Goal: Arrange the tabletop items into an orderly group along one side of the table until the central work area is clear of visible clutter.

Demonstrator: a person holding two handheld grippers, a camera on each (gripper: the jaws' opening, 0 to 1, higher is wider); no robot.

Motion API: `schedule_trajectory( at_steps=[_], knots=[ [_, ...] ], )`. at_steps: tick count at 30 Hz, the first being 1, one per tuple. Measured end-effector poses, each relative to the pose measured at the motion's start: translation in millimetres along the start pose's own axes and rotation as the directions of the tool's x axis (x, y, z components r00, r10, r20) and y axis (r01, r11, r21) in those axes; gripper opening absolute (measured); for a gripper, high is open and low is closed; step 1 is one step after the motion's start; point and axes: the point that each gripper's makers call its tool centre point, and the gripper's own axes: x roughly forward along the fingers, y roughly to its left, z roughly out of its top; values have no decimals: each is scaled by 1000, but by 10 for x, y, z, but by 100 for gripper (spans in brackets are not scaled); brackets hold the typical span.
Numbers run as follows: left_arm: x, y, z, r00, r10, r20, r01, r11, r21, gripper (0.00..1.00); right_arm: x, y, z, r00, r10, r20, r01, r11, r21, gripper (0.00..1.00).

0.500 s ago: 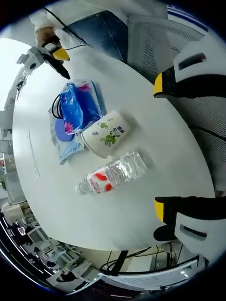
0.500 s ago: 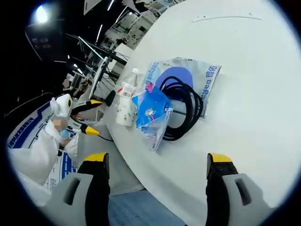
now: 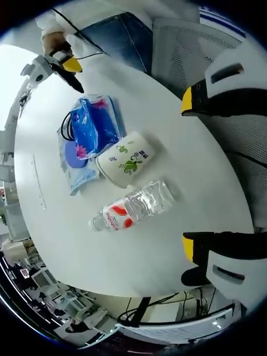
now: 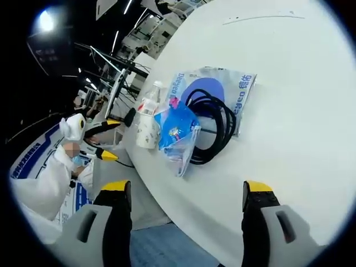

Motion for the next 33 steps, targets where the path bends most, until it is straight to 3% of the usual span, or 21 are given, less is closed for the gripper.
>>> schedule_trajectory(
  at_steps=[19,25,33],
  knots=[
    [19,-15,-13,1000,15,5,-14,1000,-19,85,9,19,-39,1000,13,-16,-13,1000,-14,79],
    [39,-38,-1,1000,9,8,-9,1000,-18,85,12,66,-53,999,43,-19,-43,999,0,72],
    [37,-30,-13,1000,11,10,-11,1000,-22,85,10,139,-28,997,72,-5,-72,997,-5,70]
  ],
)
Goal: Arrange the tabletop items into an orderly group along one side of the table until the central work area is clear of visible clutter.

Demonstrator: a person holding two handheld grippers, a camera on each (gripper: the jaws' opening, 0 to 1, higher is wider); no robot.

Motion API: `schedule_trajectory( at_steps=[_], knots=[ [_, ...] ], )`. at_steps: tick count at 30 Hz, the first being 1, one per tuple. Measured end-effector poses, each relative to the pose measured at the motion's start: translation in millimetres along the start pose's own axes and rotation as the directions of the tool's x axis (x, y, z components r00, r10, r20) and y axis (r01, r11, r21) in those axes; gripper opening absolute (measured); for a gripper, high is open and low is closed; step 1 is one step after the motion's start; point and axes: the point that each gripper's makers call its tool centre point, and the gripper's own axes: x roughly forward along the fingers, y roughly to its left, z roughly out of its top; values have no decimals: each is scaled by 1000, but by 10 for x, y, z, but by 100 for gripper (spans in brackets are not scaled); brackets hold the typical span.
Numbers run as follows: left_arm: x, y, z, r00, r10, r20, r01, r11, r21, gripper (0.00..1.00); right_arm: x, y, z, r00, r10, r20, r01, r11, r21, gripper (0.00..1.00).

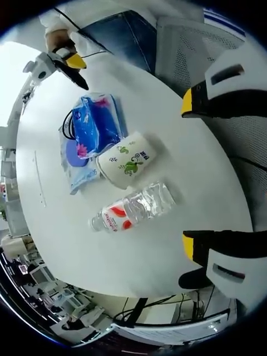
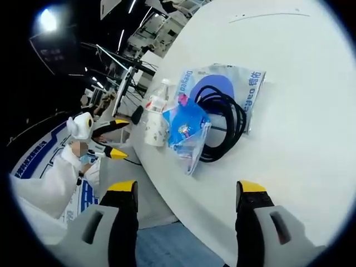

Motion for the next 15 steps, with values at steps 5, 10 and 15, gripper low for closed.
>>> schedule_trajectory(
  at_steps=[5,10,15],
  knots=[
    [10,-21,-6,1000,-2,4,2,1000,-11,84,3,10,-9,1000,4,-4,-4,1000,-7,68],
    [39,-53,-13,1000,-8,3,8,1000,-11,84,7,15,-14,1000,15,-3,-15,1000,0,67],
    [39,-37,-13,1000,-5,7,5,1000,-14,84,8,37,-21,1000,26,-3,-26,1000,-4,67]
  ],
)
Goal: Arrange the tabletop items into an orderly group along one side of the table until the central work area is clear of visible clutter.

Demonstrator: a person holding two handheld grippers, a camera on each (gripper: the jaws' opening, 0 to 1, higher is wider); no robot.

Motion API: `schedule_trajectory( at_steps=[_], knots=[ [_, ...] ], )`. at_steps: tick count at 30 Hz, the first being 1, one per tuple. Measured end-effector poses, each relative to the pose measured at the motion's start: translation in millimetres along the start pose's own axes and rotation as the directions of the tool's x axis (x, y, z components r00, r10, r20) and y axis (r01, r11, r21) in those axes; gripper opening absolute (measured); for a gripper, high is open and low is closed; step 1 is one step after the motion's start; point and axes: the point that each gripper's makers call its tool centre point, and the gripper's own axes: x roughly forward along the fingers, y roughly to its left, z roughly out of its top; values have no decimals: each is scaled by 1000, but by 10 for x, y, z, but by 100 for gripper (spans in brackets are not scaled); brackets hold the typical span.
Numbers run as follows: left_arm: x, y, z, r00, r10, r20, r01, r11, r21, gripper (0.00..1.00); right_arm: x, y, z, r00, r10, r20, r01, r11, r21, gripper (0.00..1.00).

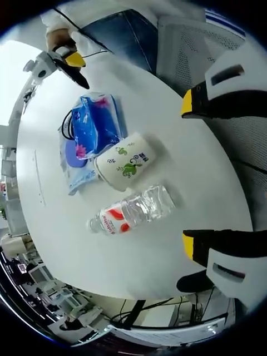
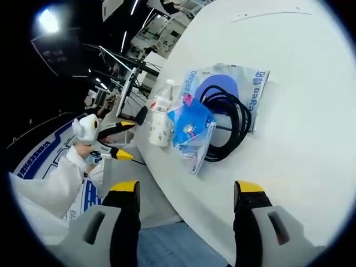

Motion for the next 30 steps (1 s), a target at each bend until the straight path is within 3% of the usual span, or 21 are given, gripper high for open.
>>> schedule_trajectory(
  at_steps=[9,12,22,30],
  knots=[
    [10,16,54,1000,6,23,-6,1000,-6,83,30,50,-20,1000,12,-11,-12,1000,-19,66],
    [24,-8,127,997,-1,79,6,998,-67,83,31,51,-25,1000,10,-14,-10,1000,-27,66],
    [20,-70,222,991,13,130,-1,996,-90,78,31,53,-6,1000,11,-3,-11,999,-44,62],
    [95,-228,509,970,17,243,12,993,-116,67,42,20,-20,1000,7,-13,-8,997,-74,58]
  ],
)
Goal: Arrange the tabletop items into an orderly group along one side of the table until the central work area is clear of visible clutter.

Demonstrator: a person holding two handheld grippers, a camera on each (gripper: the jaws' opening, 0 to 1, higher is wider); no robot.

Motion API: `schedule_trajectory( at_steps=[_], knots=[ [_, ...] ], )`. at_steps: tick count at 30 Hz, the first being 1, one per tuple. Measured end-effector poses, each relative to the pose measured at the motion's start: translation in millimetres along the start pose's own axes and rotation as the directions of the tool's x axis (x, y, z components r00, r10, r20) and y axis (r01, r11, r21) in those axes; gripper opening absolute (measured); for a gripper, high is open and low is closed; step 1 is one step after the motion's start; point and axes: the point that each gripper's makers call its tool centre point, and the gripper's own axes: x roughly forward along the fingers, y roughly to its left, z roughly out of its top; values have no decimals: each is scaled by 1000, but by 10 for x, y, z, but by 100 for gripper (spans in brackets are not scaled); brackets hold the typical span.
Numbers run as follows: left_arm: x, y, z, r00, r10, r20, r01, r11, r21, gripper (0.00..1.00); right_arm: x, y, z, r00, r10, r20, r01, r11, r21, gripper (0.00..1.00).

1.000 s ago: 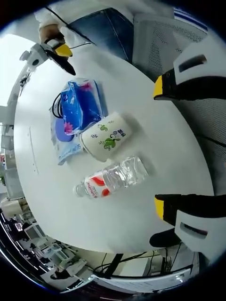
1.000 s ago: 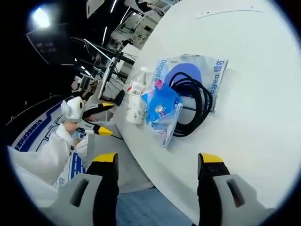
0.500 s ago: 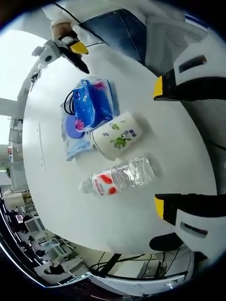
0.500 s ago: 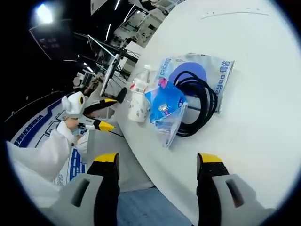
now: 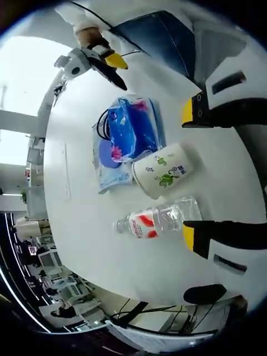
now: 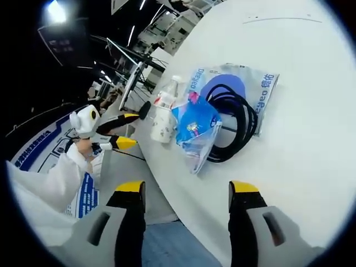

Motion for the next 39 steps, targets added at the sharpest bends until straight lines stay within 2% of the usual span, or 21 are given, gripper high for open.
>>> schedule_trajectory(
  at_steps=[4,6,10,15,23,25,28,33,36,39],
  knots=[
    [77,-78,101,1000,-5,30,5,1000,8,64,5,21,-6,1000,1,-4,-1,1000,-22,57],
    [103,-99,179,998,-1,57,0,1000,19,62,9,2,-25,1000,-8,-21,6,995,-98,57],
    [171,-149,316,995,0,98,-2,1000,15,58,10,9,-30,1000,-13,-17,11,994,-111,56],
    [298,-169,390,995,15,99,-18,999,32,57,-4,5,-3,999,-34,-12,32,989,-144,56],
    [480,-292,576,994,-5,113,-4,997,75,51,-19,0,76,999,-51,12,52,981,-189,50],
    [537,-313,604,995,-6,104,-4,995,97,49,-21,26,85,999,-50,12,51,980,-193,49],
    [622,-337,575,999,-3,50,-6,985,175,47,-11,44,86,999,-47,11,48,978,-204,47],
    [765,-412,552,1000,-9,1,9,979,204,45,-5,58,96,999,-54,11,55,975,-217,46],
    [828,-414,478,999,2,-49,10,966,258,44,-5,61,141,998,-54,34,60,976,-209,45],
    [877,-414,448,998,6,-69,12,965,263,42,-19,54,181,997,-54,48,62,977,-204,43]
  ],
)
